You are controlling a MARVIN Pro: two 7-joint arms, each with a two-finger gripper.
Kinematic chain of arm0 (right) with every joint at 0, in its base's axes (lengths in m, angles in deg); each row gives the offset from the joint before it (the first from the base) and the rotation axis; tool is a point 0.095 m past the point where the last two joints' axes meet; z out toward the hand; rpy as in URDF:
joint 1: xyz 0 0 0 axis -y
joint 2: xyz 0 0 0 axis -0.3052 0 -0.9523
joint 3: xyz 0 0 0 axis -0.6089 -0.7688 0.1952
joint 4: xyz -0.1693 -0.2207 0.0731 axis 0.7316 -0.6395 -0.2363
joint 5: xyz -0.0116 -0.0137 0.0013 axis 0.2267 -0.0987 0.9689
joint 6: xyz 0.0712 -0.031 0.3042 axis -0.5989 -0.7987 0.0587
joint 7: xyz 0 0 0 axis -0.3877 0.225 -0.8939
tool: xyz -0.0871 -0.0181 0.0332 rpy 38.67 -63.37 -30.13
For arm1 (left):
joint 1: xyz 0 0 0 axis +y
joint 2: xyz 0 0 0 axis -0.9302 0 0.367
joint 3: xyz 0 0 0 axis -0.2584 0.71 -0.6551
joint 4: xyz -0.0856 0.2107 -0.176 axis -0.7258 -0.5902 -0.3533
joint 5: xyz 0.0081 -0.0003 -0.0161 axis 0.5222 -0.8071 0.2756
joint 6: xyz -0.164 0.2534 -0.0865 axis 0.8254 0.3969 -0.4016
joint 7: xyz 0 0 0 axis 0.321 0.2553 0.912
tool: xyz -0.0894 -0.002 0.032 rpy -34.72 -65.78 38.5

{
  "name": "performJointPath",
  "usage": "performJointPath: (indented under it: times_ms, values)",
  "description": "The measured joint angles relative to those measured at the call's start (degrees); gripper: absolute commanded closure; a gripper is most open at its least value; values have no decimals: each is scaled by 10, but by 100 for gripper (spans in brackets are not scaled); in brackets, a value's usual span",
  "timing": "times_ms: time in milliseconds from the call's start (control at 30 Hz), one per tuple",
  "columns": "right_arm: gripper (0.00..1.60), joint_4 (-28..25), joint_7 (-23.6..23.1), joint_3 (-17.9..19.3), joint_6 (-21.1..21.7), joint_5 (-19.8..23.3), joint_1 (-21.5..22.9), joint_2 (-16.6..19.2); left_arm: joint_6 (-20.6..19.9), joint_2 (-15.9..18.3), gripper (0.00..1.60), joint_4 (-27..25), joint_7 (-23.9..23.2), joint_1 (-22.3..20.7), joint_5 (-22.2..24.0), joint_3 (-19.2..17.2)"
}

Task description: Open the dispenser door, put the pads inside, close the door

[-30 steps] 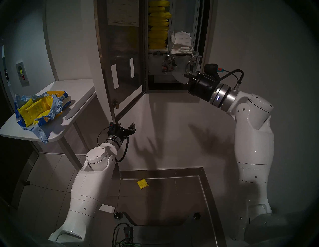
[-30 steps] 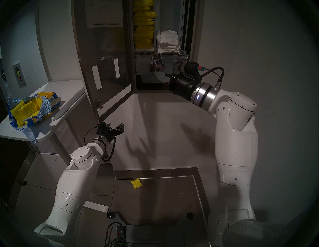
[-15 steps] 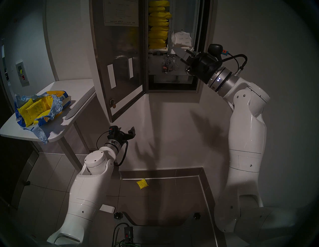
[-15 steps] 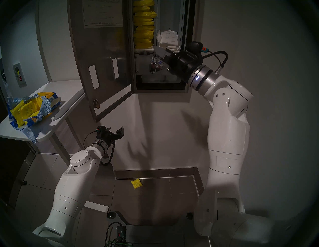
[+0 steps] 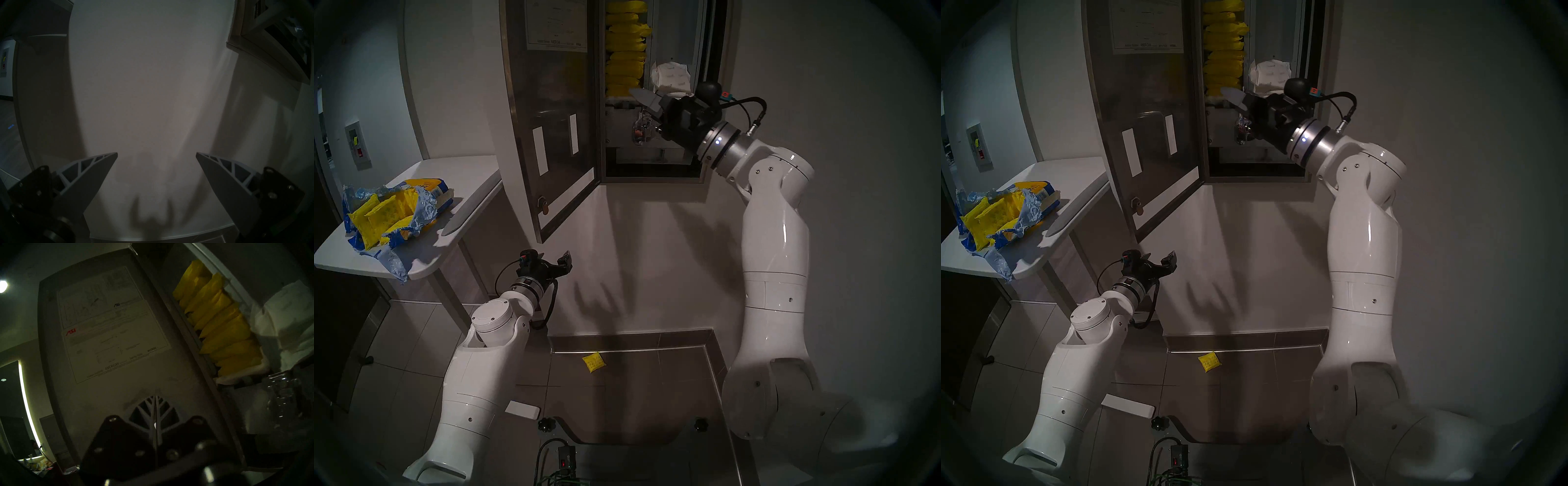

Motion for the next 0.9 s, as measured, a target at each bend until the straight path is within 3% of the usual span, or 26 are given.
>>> performJointPath:
  times_ms: [900]
  values:
    - [160,137,4,-71,-8,20,114,-49,0,5,0,5,-2,-1,7,-7]
